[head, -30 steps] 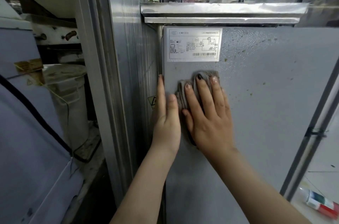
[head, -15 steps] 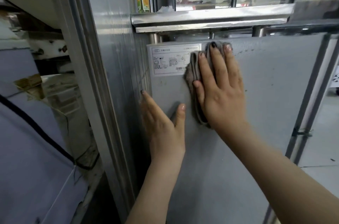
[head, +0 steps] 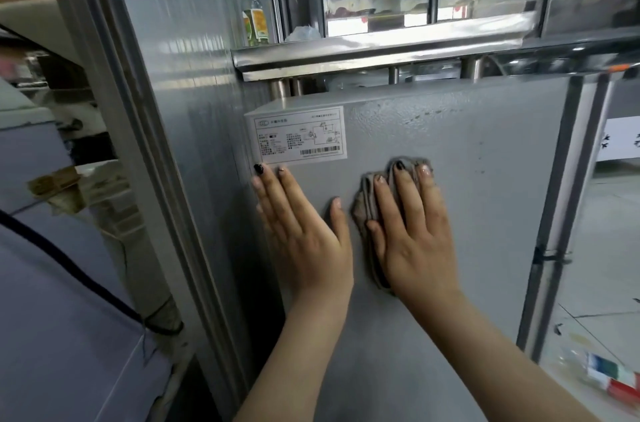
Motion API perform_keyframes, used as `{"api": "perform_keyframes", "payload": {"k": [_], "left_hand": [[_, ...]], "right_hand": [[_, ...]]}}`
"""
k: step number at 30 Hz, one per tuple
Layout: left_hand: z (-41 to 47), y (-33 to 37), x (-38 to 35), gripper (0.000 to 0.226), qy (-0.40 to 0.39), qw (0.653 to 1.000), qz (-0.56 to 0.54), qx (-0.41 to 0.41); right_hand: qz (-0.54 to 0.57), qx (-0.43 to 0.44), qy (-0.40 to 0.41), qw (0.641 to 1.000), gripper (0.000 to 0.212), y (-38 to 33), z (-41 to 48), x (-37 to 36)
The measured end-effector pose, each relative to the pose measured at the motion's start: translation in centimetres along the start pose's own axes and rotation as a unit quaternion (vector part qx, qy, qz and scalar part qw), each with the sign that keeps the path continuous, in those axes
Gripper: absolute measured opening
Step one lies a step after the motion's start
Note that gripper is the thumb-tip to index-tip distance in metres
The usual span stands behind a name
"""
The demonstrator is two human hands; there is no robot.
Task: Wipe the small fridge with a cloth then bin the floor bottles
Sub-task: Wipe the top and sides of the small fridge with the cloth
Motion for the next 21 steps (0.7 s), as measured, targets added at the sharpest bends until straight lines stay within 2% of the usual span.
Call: {"api": "perform_keyframes", "payload": {"k": [9,14,16,21], "left_hand": [[-0.2,0.0,-0.2,0.065,-0.022,0.999,0.026,0.001],[-0.9,2.3,0.7,0.04,0.024,0.991,0.036,-0.126],[-0.9,3.2,1.1,0.03,0.044,0.987,0.046,-0.145],[-0.5,4.9,-0.1,0.026,0.045,0.974,0.096,-0.199]], "right_hand": [[0.014,-0.01,0.055,0.998,0.042,3.6,6.8,1.8],[0.013,-0.026,0.059,0.998,0.042,3.3,4.2,1.7],[0.002,-0.019,0.038,0.999,0.044,3.1,2.1,1.4],[0.005,-0.006,0.014,1.0,0.044,3.2,-0.1,1.2]]}}
Point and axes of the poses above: each hand's wrist, its own z-axis towards the middle knuckle, its own x-axis out of the back of the hand, y = z × x, the point moved 9 cm from there along z, towards the middle knuckle, and after that the axes turned 15 degrees about x, right-handed, at the moved point
